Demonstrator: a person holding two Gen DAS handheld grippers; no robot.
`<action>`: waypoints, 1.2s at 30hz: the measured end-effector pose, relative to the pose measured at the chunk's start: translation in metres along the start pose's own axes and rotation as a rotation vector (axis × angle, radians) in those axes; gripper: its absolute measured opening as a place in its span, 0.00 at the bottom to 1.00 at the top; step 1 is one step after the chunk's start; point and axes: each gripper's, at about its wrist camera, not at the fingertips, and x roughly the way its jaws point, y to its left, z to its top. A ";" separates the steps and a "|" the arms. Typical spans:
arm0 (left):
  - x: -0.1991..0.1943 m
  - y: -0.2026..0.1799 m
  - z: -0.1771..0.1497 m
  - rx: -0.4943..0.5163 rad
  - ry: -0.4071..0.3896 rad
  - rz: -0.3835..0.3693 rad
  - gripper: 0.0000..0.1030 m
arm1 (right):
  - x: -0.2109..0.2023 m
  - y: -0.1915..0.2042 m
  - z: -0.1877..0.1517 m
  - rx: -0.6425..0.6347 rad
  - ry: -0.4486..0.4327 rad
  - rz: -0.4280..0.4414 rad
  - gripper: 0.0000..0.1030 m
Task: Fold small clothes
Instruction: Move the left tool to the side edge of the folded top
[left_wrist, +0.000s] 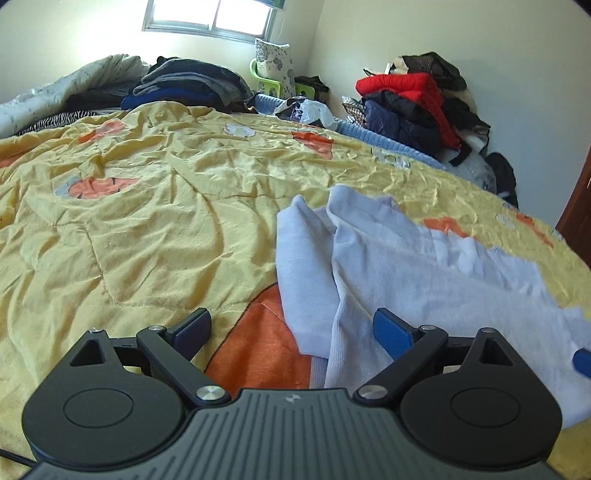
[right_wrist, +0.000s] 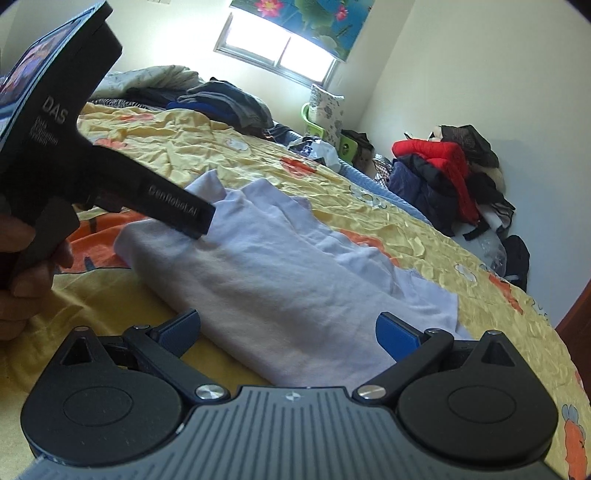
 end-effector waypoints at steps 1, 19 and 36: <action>-0.001 0.000 0.000 -0.005 -0.003 -0.001 0.93 | 0.001 0.002 0.000 -0.001 0.002 0.008 0.99; 0.028 0.024 0.042 -0.092 0.134 -0.171 0.93 | 0.013 0.037 0.003 -0.116 -0.012 -0.049 0.99; 0.083 0.013 0.078 -0.062 0.241 -0.367 0.98 | 0.028 0.064 0.020 -0.247 -0.059 -0.128 0.98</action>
